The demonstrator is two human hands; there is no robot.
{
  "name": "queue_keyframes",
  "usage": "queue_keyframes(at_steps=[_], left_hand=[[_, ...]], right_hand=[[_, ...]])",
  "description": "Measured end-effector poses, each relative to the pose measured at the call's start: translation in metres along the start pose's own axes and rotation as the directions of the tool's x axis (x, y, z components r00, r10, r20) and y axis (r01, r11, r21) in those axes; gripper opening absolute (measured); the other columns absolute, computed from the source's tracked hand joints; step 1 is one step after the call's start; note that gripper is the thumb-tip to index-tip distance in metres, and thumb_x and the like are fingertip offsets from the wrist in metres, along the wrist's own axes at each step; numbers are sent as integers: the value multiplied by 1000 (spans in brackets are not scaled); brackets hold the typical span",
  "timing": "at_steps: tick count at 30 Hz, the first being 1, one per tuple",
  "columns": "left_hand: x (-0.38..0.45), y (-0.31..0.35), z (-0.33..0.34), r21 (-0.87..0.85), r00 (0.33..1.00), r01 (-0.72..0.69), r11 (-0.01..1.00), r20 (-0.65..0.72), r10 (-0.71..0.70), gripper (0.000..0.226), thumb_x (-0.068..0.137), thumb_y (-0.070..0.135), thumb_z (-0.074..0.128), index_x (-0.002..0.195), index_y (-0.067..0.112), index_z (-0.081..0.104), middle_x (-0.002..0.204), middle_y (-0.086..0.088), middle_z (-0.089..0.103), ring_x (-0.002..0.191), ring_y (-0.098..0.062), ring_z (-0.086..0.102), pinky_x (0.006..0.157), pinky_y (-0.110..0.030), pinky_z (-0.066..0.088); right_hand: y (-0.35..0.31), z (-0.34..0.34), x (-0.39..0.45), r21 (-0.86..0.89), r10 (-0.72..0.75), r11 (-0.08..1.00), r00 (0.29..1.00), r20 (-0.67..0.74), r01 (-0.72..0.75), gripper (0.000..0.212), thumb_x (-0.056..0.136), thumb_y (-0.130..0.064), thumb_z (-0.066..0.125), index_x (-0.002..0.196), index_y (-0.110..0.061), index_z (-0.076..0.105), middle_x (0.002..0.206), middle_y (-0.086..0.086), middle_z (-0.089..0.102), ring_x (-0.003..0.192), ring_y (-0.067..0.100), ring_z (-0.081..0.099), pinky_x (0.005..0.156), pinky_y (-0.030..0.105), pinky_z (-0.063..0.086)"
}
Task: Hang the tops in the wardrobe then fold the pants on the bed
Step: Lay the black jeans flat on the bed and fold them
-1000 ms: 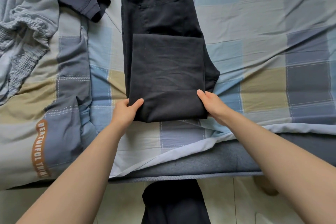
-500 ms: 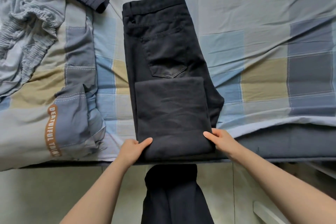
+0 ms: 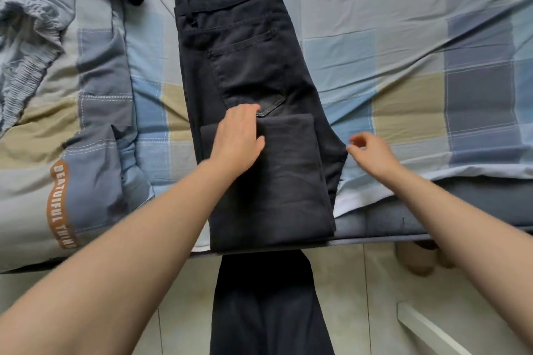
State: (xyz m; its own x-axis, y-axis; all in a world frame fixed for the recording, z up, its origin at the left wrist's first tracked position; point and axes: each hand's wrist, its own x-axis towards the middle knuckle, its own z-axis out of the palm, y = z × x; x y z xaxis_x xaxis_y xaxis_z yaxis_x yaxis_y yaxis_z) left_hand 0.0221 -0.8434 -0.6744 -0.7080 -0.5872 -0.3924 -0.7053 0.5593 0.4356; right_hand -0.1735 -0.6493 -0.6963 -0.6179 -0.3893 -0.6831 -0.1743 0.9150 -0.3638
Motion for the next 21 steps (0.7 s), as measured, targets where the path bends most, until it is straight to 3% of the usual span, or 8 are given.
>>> queue_keyframes(at_steps=[4, 8, 10, 11, 14, 17, 19, 21], left_hand=[[51, 26, 10, 10, 927, 61, 998, 369, -60, 72, 87, 46, 65, 146, 19, 34, 139, -5, 52, 131, -29, 40, 107, -48, 28], [48, 35, 3, 15, 910, 6, 1000, 414, -11, 48, 79, 50, 72, 118, 24, 60, 101, 3, 62, 111, -25, 55, 101, -46, 30], [32, 32, -8, -89, 896, -98, 991, 426, 127, 21, 78, 40, 75, 82, 23, 64, 80, 5, 59, 92, -21, 61, 81, -33, 41], [19, 31, -13, -119, 878, -164, 979, 435, 200, 22, 79, 36, 76, 74, 21, 60, 81, 5, 57, 88, -19, 59, 73, -29, 38], [-23, 24, -29, -227, 797, -288, 930, 481, 364, 14, 79, 25, 78, 87, 16, 71, 105, 12, 57, 96, -10, 56, 79, -21, 36], [-52, 15, -46, -348, 739, -222, 911, 550, 390, 16, 78, 18, 78, 93, 16, 75, 105, 8, 71, 94, -11, 64, 89, -26, 47], [-62, 8, -57, -384, 729, -146, 912, 582, 361, 11, 81, 21, 76, 93, 18, 75, 87, 3, 74, 83, -15, 67, 81, -35, 51], [-65, 3, -64, -440, 741, -90, 893, 570, 355, 3, 83, 21, 75, 85, 20, 75, 75, 2, 71, 71, -13, 63, 73, -36, 52]], right_hand=[[-9, -4, 23, 110, 22, 993, 978, 205, -46, 37, 91, -21, 62, 125, -6, 57, 113, 12, 62, 94, 23, 61, 85, 38, 51], [-17, -11, 27, 62, 57, 995, 942, 329, -81, 26, 89, -31, 65, 111, -19, 57, 90, -1, 59, 74, 16, 52, 66, 31, 46], [-26, -14, 25, -16, 29, 1000, 938, 345, -25, 19, 88, -28, 64, 99, -16, 54, 83, 3, 60, 70, 19, 52, 59, 28, 44], [-32, -13, 23, -96, 8, 995, 936, 352, 27, 14, 88, -24, 62, 88, -12, 54, 74, 6, 61, 65, 21, 50, 54, 27, 40], [-62, -9, 8, -428, -13, 889, 945, 328, 161, 29, 84, -17, 51, 56, -9, 50, 52, 4, 60, 55, 20, 49, 48, 25, 35], [-88, 10, -8, -589, -44, 787, 968, 247, 186, 26, 82, -19, 52, 57, -10, 50, 58, 3, 56, 63, 19, 51, 54, 25, 38], [-101, 28, -18, -620, -60, 769, 983, 171, 155, 14, 82, -21, 54, 73, -12, 48, 76, 4, 51, 74, 27, 51, 64, 29, 39], [-109, 45, -20, -611, -58, 776, 983, 176, 156, 20, 86, -31, 55, 79, -14, 47, 82, 6, 51, 78, 28, 49, 67, 32, 40]])
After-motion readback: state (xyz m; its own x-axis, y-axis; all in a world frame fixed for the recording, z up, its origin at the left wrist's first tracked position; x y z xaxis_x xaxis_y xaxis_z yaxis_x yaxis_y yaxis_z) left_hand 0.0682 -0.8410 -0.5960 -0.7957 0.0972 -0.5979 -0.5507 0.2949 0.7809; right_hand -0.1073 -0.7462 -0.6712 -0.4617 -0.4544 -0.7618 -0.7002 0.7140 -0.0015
